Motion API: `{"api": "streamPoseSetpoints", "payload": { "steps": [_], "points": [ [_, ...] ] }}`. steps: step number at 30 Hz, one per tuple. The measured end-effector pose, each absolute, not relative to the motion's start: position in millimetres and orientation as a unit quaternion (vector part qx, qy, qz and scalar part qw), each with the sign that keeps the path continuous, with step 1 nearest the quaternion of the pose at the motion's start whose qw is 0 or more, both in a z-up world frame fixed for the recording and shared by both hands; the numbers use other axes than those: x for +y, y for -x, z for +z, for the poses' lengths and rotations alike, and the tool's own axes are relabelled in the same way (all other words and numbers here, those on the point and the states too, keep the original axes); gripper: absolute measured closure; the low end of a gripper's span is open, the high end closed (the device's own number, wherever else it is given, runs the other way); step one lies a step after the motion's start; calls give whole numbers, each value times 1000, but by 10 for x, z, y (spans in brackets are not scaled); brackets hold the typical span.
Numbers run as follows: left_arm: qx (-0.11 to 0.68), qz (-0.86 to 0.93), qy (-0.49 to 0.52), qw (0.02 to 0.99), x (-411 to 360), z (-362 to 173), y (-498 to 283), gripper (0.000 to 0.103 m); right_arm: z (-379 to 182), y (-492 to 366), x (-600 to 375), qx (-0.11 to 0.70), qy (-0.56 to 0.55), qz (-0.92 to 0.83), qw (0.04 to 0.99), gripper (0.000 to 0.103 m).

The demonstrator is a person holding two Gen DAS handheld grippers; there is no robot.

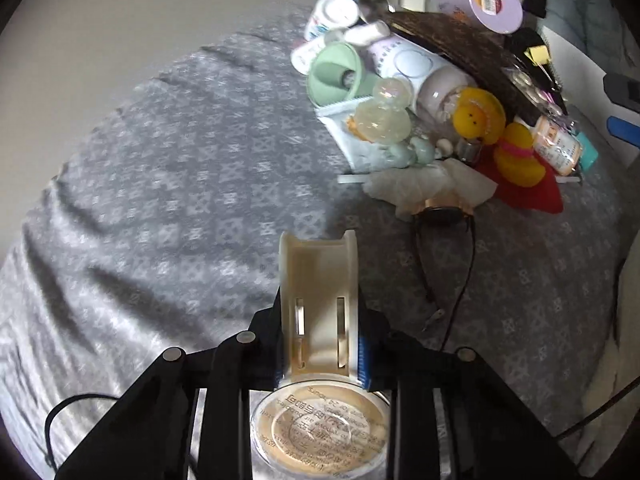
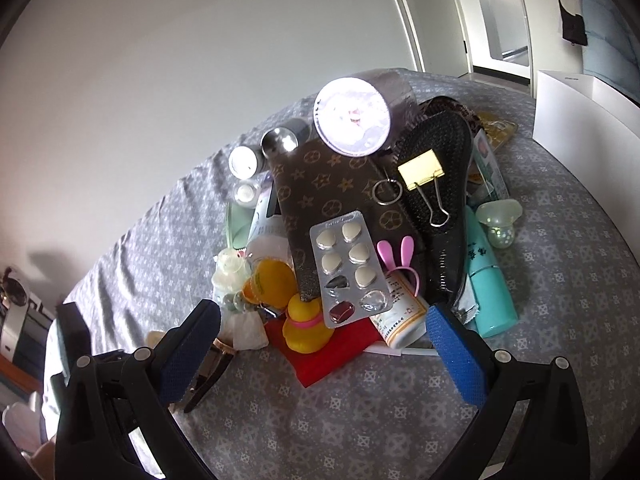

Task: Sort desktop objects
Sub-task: 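Carry the beige holder away from the pile and set it on the cover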

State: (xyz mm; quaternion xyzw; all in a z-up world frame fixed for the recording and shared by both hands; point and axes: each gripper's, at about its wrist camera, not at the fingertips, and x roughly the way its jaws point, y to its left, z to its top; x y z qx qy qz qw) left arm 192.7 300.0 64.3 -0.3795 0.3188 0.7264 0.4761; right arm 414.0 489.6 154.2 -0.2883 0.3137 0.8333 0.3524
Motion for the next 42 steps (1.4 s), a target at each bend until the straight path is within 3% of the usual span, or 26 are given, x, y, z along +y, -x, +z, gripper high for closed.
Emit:
{"api": "streamPoseSetpoints", "payload": {
  "steps": [7,13,20,33,42],
  "points": [
    [267,805,342,405,2341,1190,-1916,78,1591,-4251,4873,309,278,830,371,0],
    [169,881,300,325,1433,1818,-1707,78,1624,-4327,4861,311,277,823,386,0],
    [66,934,289,201,248,2171,-1227,78,1716,-4385,4720,283,276,831,392,0],
    [-64,952,295,-45,-1140,1722,-188,78,1625,-4258,4695,267,306,822,400,0],
    [-95,936,329,-76,-1186,1159,37,78,1577,-4032,4651,227,348,815,403,0]
  ]
}}
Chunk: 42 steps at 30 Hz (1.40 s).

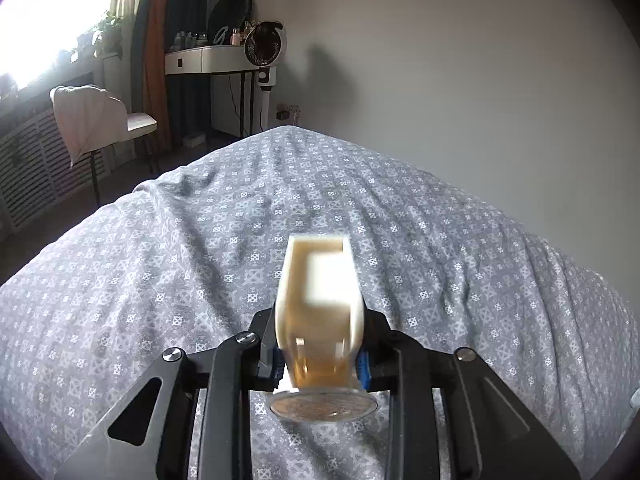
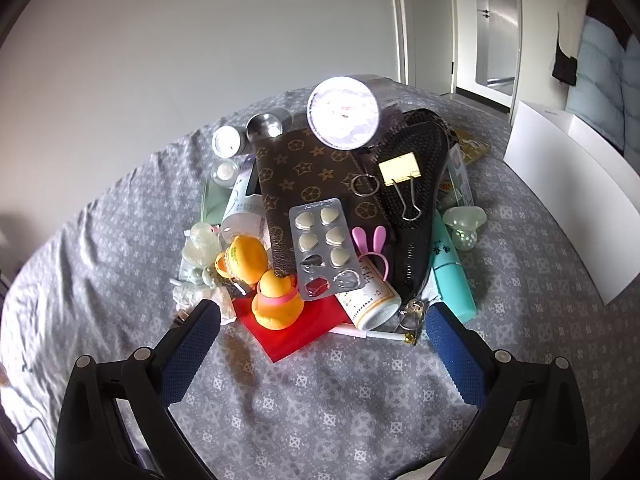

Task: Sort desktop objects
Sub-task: 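Carry the beige holder away from the pile and set it on the cover, then grasp the yellow rubber duck from the pile with the right gripper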

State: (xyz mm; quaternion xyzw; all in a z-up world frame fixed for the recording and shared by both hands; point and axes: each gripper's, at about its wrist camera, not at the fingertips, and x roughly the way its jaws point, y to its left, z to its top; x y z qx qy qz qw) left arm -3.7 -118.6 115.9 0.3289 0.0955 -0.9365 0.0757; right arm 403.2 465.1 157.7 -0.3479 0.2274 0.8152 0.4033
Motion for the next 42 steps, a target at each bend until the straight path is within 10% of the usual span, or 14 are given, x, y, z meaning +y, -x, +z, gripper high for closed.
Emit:
{"api": "streamPoseSetpoints", "payload": {
  "steps": [3,8,25,27,42],
  "points": [
    [105,-939,-316,87,-1281,1192,33,75,1616,-3849,4570,184,366,824,392,0],
    [150,-936,-285,145,-1528,1239,-64,12,1661,-3345,4375,95,387,852,340,0],
    [18,-972,-233,32,-839,1723,-1010,1,1078,-2865,4788,112,438,842,293,43],
    [6,-972,-233,19,-727,1727,-1188,1,1071,-2862,4805,111,440,841,295,62],
    [148,-944,-281,90,-1298,1513,-1255,1,2064,-3395,4117,85,328,907,248,63]
  ]
}}
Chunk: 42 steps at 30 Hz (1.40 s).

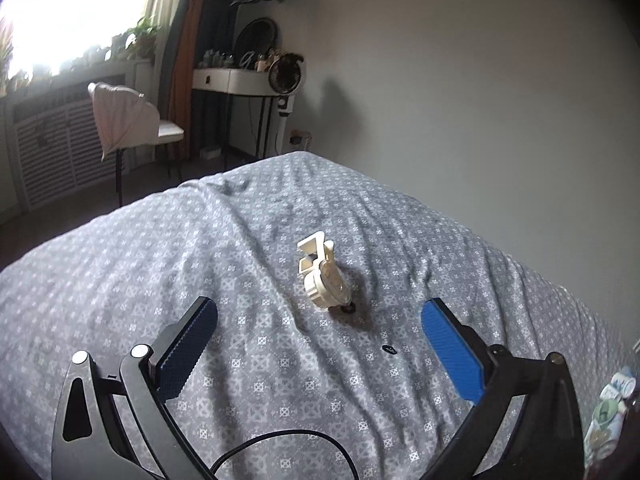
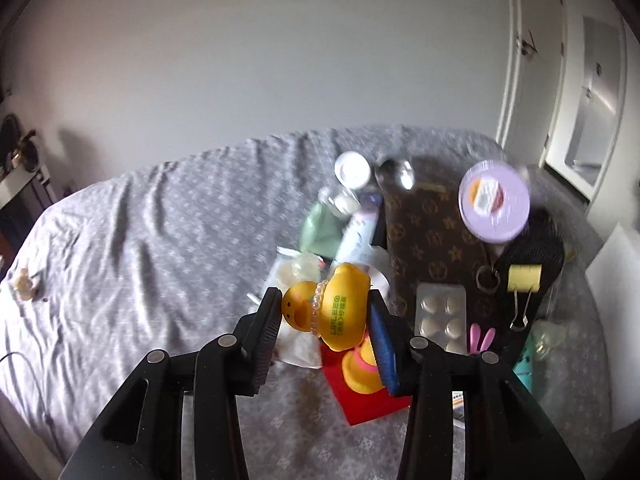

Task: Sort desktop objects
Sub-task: 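Grasp the yellow rubber duck from the pile with the right gripper, then carry the yellow duck beside the beige holder and release it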

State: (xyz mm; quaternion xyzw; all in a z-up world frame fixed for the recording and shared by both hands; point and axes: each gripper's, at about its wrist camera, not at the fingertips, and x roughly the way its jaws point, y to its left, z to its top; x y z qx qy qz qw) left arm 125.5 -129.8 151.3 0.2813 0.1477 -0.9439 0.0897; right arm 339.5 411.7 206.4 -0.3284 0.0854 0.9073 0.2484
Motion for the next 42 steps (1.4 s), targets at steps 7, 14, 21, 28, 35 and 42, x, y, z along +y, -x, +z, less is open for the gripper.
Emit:
{"api": "streamPoseSetpoints", "payload": {
  "steps": [7,14,21,28,35,42],
  "points": [
    [206,-926,-302,93,-1513,1355,-1195,1,2968,-2720,3356,24,271,948,166,63],
    [273,-905,-310,106,-1759,1222,-1150,1,3110,-1747,2381,-16,278,958,72,63],
    [301,-893,-318,105,-1828,1123,-1073,1,2608,-888,1353,-89,333,939,-2,63],
    [317,-884,-322,119,-1873,1043,-1047,1,1853,-233,960,-51,419,905,-57,63],
    [334,-877,-324,120,-1907,1007,-1052,1,1319,110,466,-18,475,874,-102,63],
    [339,-874,-324,125,-1944,985,-1053,1,1237,237,278,7,477,871,-116,23]
  ]
}}
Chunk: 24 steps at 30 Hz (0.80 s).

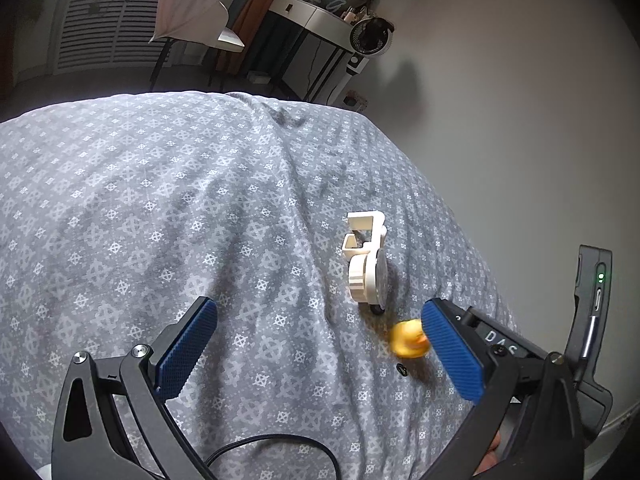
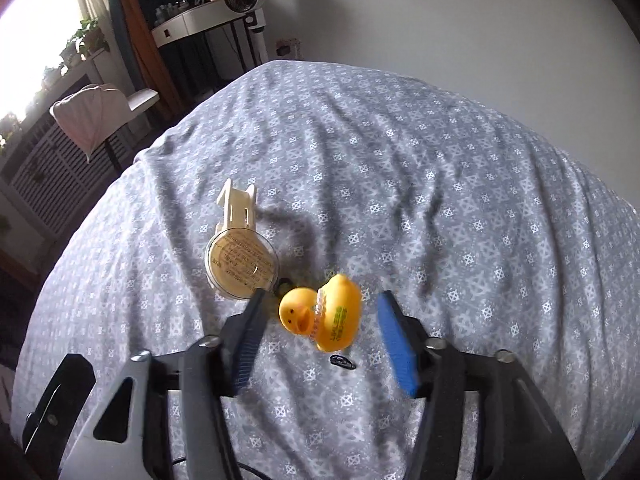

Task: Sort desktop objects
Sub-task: 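Carry the yellow duck beside the beige holder and release it, then move the left gripper back to the pile toward the scissors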

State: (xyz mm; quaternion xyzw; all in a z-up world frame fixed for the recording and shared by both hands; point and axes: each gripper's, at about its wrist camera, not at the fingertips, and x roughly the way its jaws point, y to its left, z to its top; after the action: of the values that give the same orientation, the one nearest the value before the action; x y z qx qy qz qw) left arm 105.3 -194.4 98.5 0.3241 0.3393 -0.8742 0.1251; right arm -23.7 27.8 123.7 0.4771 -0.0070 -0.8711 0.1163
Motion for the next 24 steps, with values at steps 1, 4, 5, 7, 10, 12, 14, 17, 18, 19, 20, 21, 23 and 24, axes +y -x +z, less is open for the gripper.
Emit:
{"api": "streamPoseSetpoints", "payload": {
  "steps": [1,4,5,7,10,12,14,17,18,19,20,21,23,24],
  "points": [
    [340,-873,-325,127,-1948,978,-1048,1,1257,208,325,-20,-473,-873,115,21],
    [340,-872,-329,127,-1943,969,-1040,1,1343,91,528,-43,-470,-876,97,21],
    [335,-873,-329,128,-1933,979,-1033,1,1366,34,613,-50,-469,-877,89,21],
    [326,-878,-327,126,-1910,1005,-1033,1,1416,-173,854,-68,-466,-879,72,21],
    [307,-886,-328,115,-1847,1056,-1022,1,1489,-631,1266,-91,-451,-887,44,21],
    [294,-891,-332,100,-1781,1090,-1023,1,1539,-1000,1563,-104,-436,-893,27,21],
    [273,-899,-334,74,-1674,1146,-1019,1,1586,-1487,1970,-118,-420,-900,-5,21],
    [226,-915,-333,24,-1427,1251,-1027,1,1718,-2077,2522,-130,-396,-907,-55,21],
    [208,-920,-332,6,-1330,1287,-1031,1,1809,-2363,2788,-130,-379,-912,-85,21],
    [188,-925,-330,-13,-1216,1322,-1048,1,1870,-2550,2960,-129,-367,-915,-108,21],
    [167,-928,-330,-35,-1087,1351,-1059,1,1951,-2789,3185,-128,-351,-917,-138,21],
    [144,-931,-331,-60,-948,1378,-1076,1,2021,-2986,3379,-127,-337,-918,-163,21],
    [98,-931,-334,-107,-649,1423,-1115,1,2149,-3299,3709,-128,-316,-917,-206,21],
    [72,-930,-336,-132,-481,1437,-1154,1,2193,-3462,3877,-131,-302,-916,-231,21]
  ]
}}
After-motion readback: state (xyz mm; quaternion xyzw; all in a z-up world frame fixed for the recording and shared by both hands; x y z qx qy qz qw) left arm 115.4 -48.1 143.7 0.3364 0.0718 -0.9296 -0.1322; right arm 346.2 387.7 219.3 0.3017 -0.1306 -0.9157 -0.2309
